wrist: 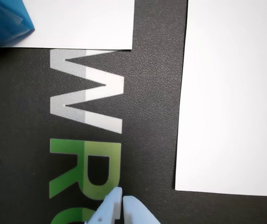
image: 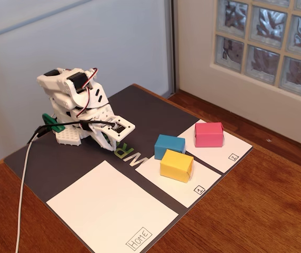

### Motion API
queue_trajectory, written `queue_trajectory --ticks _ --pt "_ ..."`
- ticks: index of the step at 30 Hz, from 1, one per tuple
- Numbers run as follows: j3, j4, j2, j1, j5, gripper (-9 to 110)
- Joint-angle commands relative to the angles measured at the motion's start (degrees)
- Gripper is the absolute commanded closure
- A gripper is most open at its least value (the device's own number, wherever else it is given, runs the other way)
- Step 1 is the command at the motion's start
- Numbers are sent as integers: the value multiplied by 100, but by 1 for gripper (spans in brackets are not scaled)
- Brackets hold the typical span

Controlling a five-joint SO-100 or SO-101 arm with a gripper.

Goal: Move box red to home

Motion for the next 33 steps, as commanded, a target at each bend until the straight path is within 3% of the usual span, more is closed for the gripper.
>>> queue_trajectory --ticks 1,14,33 --pt "-439 387 123 -264 88 102" --pt "-4465 70 -4430 -721 -580 102" --pt "-8877 132 -7954 -2074 -1406 102"
